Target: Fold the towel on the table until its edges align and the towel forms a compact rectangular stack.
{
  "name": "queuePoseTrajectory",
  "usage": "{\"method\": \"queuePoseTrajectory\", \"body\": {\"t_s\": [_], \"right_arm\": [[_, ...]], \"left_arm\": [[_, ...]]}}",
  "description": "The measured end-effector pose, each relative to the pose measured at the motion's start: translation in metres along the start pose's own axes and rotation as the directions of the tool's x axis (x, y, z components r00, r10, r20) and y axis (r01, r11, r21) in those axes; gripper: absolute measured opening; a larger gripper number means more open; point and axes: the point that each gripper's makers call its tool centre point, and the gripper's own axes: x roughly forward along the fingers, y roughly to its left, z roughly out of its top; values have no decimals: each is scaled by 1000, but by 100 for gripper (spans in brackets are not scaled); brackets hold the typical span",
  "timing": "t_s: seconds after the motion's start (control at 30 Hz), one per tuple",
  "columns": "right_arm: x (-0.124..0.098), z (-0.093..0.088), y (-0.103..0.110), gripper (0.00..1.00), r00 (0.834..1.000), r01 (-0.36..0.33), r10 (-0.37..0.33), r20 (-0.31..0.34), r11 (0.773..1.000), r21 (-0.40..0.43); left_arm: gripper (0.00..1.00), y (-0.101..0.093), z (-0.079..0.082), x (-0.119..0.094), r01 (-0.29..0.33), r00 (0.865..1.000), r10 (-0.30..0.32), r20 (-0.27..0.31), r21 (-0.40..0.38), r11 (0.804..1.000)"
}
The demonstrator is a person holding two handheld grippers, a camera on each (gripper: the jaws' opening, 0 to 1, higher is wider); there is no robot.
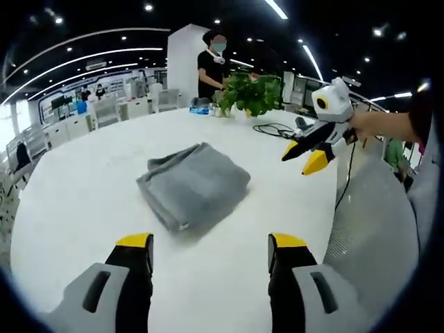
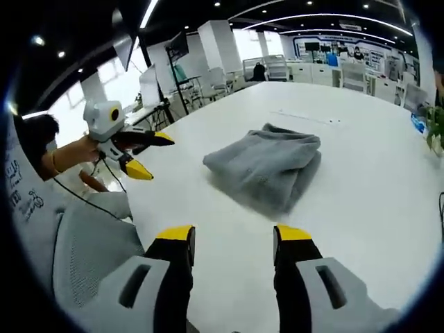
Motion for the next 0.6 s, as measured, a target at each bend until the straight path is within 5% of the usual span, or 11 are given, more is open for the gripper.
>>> {"method": "queuePoseTrajectory", "body": {"t_s": [0.2,0.43,0.6], "right_arm": [[-7,-14,13,46,1000,0,0,13,1000,30],[-11,-19,26,53,998,41,-42,41,999,33],[-12,-23,24,70,993,94,-96,62,995,23]], "left_arm": [[71,-12,-10,-21,-35,998,40,57,-88,996],[80,-21,-23,-34,-65,996,72,56,-108,992],[83,-25,-26,-40,-81,993,90,74,-124,989]]}}
